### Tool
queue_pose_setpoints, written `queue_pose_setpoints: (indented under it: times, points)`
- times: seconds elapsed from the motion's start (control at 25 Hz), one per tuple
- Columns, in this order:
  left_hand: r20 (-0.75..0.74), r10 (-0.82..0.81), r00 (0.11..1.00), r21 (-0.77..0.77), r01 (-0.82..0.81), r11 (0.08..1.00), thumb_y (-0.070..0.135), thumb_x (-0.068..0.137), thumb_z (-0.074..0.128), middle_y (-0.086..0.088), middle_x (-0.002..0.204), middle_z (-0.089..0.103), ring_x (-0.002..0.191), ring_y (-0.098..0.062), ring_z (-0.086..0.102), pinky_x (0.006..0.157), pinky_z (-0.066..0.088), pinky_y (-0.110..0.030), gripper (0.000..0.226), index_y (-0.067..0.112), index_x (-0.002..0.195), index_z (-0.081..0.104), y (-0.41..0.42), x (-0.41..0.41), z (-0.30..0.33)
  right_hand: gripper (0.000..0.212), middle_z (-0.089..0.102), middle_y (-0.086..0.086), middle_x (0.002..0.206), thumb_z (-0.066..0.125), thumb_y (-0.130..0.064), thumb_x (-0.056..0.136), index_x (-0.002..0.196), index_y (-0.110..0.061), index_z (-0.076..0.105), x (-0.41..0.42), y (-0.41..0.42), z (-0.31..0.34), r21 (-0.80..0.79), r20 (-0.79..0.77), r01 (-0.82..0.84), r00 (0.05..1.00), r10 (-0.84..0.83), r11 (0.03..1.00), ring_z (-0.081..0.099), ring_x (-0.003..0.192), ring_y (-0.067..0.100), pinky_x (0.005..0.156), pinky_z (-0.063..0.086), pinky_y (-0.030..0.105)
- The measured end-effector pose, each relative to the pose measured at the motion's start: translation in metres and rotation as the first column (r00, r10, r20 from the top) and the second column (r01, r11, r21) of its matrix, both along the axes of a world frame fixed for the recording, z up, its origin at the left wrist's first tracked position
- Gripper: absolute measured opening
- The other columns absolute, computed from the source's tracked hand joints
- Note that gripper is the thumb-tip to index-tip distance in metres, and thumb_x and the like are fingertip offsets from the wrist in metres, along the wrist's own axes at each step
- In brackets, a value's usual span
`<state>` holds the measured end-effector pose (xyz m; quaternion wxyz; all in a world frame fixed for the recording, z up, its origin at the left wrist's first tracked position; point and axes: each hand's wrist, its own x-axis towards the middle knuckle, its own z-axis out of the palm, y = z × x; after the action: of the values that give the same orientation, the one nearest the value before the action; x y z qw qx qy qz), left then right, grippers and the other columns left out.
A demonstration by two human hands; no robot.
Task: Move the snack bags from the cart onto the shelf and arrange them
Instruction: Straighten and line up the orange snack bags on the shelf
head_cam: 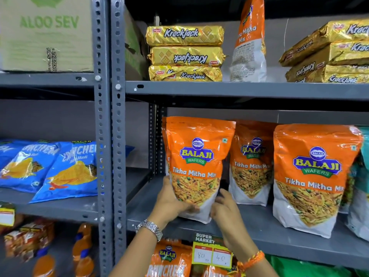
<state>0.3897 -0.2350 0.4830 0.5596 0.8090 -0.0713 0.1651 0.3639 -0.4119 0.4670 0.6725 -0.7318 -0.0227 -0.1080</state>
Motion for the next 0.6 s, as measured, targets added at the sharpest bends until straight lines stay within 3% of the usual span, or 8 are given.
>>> queue_pose_setpoints:
  times: [0.12, 0.2, 0.32, 0.36, 0.44, 0.52, 0.6]
  points:
    - [-0.007, 0.059, 0.998, -0.005, -0.059, 0.998, 0.039, 0.03, 0.1, 0.01, 0.12, 0.062, 0.119, -0.017, 0.061, 0.105, 0.053, -0.047, 0.118, 0.028, 0.129, 0.035, 0.022, -0.002, -0.001, 0.042, 0.077, 0.002, 0.117, 0.051, -0.003, 0.091, 0.127, -0.021, 0.064, 0.004, 0.014, 0.008, -0.041, -0.024, -0.076, 0.997, 0.076, 0.996, 0.072, 0.111, 0.027, 0.099, 0.056, 0.059]
    - [-0.001, 0.08, 0.997, -0.031, -0.079, 0.996, 0.038, 0.029, 0.101, 0.009, 0.119, 0.063, 0.117, -0.017, 0.062, 0.104, 0.054, -0.047, 0.122, 0.027, 0.131, 0.035, 0.033, -0.004, -0.002, 0.028, 0.077, 0.001, 0.116, 0.056, -0.011, 0.098, 0.122, -0.017, 0.067, 0.008, 0.015, 0.023, -0.051, 0.023, -0.071, 0.997, 0.072, 0.996, 0.071, 0.112, 0.023, 0.098, 0.058, 0.052]
    - [0.008, 0.063, 0.998, -0.071, -0.062, 0.996, 0.037, 0.027, 0.101, 0.007, 0.121, 0.063, 0.118, -0.017, 0.063, 0.104, 0.055, -0.045, 0.125, 0.028, 0.133, 0.034, 0.04, -0.004, -0.003, 0.027, 0.072, -0.008, 0.113, 0.059, -0.025, 0.104, 0.13, -0.016, 0.063, 0.017, 0.012, 0.067, 0.058, 0.218, -0.046, 0.975, 0.032, 0.997, 0.073, 0.095, -0.007, 0.076, 0.055, 0.01]
    - [0.015, 0.059, 0.998, -0.075, -0.058, 0.996, 0.037, 0.027, 0.101, 0.008, 0.121, 0.062, 0.118, -0.016, 0.062, 0.103, 0.055, -0.043, 0.125, 0.029, 0.133, 0.034, 0.042, -0.003, -0.003, 0.027, 0.075, -0.007, 0.11, 0.057, -0.028, 0.105, 0.127, -0.014, 0.066, 0.021, 0.011, 0.084, 0.092, 0.268, -0.051, 0.963, 0.025, 0.994, 0.074, 0.09, -0.009, 0.069, 0.054, 0.007]
    - [0.023, 0.056, 0.998, -0.075, -0.054, 0.996, 0.036, 0.028, 0.101, 0.009, 0.121, 0.062, 0.116, -0.012, 0.062, 0.102, 0.055, -0.039, 0.124, 0.031, 0.132, 0.033, 0.044, -0.002, -0.005, 0.024, 0.079, -0.004, 0.101, 0.055, -0.03, 0.106, 0.112, -0.015, 0.073, 0.031, 0.014, 0.112, 0.13, 0.309, -0.04, 0.951, -0.002, 0.991, 0.077, 0.082, -0.001, 0.064, 0.056, 0.011]
    - [0.029, 0.047, 0.998, -0.073, -0.045, 0.996, 0.035, 0.028, 0.102, 0.009, 0.12, 0.062, 0.114, -0.011, 0.062, 0.1, 0.055, -0.037, 0.125, 0.032, 0.132, 0.033, 0.045, 0.0, -0.006, 0.023, 0.077, -0.006, 0.081, 0.058, -0.028, 0.105, 0.089, -0.018, 0.072, 0.042, 0.016, 0.126, 0.146, 0.323, 0.019, 0.944, -0.065, 0.989, 0.073, 0.066, -0.003, 0.055, 0.053, 0.01]
    - [0.031, 0.036, 0.999, -0.079, -0.034, 0.996, 0.035, 0.028, 0.101, 0.011, 0.119, 0.062, 0.114, -0.009, 0.062, 0.092, 0.055, -0.03, 0.125, 0.033, 0.132, 0.031, 0.047, 0.002, -0.006, 0.026, 0.075, -0.007, 0.074, 0.062, -0.026, 0.103, 0.08, -0.019, 0.07, 0.049, 0.017, 0.13, 0.144, 0.338, 0.047, 0.936, -0.093, 0.989, 0.07, 0.057, -0.006, 0.052, 0.051, 0.009]
